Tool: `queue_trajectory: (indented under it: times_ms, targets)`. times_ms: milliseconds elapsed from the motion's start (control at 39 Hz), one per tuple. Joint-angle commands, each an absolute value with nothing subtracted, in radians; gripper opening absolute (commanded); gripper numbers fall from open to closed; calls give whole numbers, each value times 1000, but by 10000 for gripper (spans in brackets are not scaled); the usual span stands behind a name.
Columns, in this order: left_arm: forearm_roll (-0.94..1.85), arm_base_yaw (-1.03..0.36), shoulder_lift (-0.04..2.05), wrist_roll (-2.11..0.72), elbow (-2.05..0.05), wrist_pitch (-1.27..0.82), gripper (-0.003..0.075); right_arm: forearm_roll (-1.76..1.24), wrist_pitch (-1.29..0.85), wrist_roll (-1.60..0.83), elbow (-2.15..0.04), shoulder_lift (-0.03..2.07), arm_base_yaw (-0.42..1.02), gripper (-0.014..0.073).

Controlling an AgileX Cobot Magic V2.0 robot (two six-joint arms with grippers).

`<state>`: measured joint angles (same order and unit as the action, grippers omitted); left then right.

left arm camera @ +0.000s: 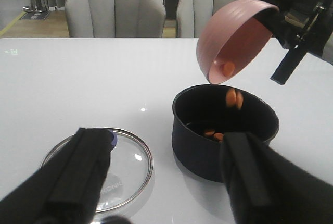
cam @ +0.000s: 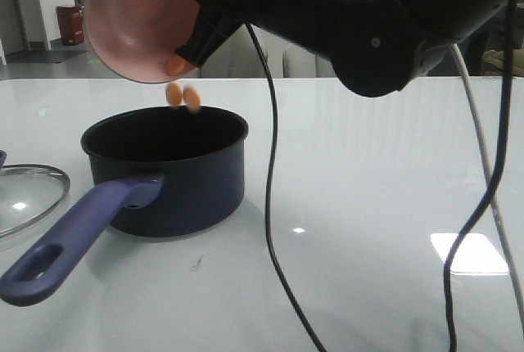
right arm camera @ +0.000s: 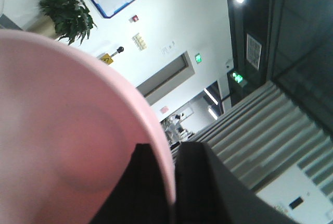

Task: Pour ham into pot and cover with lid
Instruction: 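Carry the bowl over the pot and tilt it to pour the pieces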

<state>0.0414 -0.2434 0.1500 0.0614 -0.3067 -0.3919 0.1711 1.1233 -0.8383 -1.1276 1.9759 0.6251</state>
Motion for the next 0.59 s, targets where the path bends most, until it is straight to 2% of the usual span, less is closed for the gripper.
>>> queue_trajectory:
  times_ms: [0,128,359,462,565]
  targets:
    - [51,-253,159,62,-332,-313,498,185,1288,-877,-1154,1914,623,146]
    - [51,-253,159,62,-332,-313,498,149,1281,-813,-1154,1914,623,146]
    - [51,-253,159,62,-332,-313,498,-97,1224,-314,-1154,1908,623,146]
    - [51,-253,159,62,-332,-313,498,-162,1011,-151,-1154,1879,623,146]
    - [51,-253,159,62,-332,-313,498,-168,762,-104,-1176,1833,623,146]
